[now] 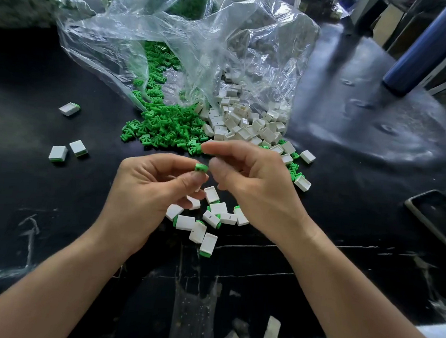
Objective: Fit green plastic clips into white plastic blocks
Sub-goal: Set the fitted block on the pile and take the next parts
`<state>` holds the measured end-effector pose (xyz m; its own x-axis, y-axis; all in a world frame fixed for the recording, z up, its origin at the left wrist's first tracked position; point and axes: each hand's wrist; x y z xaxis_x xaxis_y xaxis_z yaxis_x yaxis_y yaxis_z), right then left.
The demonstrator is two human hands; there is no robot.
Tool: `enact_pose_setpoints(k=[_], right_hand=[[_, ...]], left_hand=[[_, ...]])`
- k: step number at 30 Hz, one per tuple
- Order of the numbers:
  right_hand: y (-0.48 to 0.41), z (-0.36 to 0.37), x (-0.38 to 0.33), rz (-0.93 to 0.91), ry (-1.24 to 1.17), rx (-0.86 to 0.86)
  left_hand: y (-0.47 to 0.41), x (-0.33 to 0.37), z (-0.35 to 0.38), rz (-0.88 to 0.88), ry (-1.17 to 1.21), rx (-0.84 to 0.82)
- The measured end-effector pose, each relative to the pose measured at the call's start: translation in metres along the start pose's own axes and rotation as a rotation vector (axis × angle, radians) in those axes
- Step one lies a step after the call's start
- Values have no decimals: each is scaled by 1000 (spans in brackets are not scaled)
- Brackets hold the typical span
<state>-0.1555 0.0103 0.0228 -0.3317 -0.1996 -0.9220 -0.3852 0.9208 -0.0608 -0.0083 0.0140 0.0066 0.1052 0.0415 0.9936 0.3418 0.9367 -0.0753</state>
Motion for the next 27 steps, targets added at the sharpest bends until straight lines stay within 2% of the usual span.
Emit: enact_pose_setpoints(k=[2, 5, 7, 12, 19, 27], right_hand=[[-1, -2, -1, 121, -151, -44], [-2, -4, -2, 280, -367, -229], [-1, -1, -4, 304, -434, -336], [0, 4, -6, 317, -474, -451], [3, 4, -11, 344, -318, -456], [4, 7, -12, 320, -276, -363]], left_hand=[[0, 1, 1, 51, -46, -8], [2, 0, 2, 141, -69, -51], [2, -2, 0, 177, -153, -55], [3, -6, -3, 237, -252, -49], [3, -8, -2, 303, -280, -53], [2, -4, 0, 289, -187, -114]])
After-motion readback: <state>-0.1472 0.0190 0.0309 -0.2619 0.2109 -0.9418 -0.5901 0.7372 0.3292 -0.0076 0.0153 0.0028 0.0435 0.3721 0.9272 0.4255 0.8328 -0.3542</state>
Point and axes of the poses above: each hand's wrist, its own y-axis away from the middle knuckle, its own z-axis out of the palm, x = y × z, and after that the axes turned 14 degrees about -x, right-handed
